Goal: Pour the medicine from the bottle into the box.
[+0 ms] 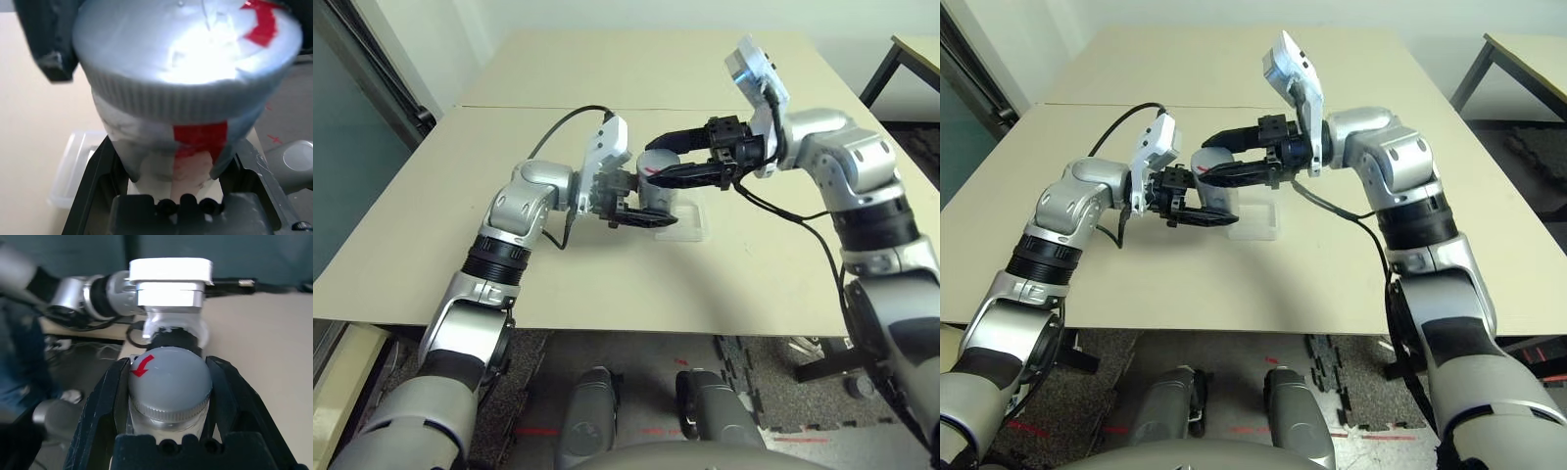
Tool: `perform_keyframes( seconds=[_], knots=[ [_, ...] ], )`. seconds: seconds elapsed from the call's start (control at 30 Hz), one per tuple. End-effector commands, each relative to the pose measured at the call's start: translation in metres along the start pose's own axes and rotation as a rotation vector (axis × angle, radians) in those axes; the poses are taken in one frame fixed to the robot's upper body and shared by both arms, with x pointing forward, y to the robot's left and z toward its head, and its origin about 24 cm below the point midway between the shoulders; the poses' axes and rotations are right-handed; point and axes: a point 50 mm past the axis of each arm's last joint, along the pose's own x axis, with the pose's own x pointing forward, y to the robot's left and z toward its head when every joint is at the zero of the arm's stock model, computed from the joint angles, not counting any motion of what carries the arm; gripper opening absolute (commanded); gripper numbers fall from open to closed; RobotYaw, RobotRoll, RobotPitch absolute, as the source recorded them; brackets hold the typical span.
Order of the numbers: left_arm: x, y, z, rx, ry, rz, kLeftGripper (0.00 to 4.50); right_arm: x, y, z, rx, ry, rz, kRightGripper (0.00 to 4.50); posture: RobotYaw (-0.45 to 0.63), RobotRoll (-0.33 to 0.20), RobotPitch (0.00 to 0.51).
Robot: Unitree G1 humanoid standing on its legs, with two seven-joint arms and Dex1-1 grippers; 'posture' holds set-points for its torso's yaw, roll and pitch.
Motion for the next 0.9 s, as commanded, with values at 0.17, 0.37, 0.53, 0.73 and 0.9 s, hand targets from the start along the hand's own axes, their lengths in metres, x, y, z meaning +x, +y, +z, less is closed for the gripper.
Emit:
perform_keyframes(
  seconds=[0.17, 0.37, 0.53, 0.73, 0.9],
  knots=[
    [0.021, -0.021, 0.023, 0.072, -0.029, -0.157, 2.68, 0.02, -0.019, 0.001, -0.106, 0.061, 0.078, 2.57, 0.16, 0.0, 0.117],
    [0.019, -0.023, 0.023, 0.064, -0.026, -0.142, 2.67, 0.012, -0.024, 0.001, -0.102, 0.083, 0.047, 2.57, 0.16, 0.0, 0.121],
    [0.016, -0.019, 0.023, 0.056, -0.037, -0.102, 2.67, 0.0, -0.018, 0.006, -0.086, 0.094, 0.035, 3.33, 0.14, 0.0, 0.119],
    [0.01, -0.017, 0.018, 0.043, -0.043, -0.048, 2.67, -0.03, 0.008, 0.012, -0.038, 0.132, -0.005, 4.5, 0.12, 0.0, 0.109],
    [0.005, -0.013, 0.017, 0.037, -0.051, -0.012, 2.67, -0.043, 0.037, 0.008, 0.035, 0.115, -0.104, 4.5, 0.1, 0.0, 0.104]
  ],
)
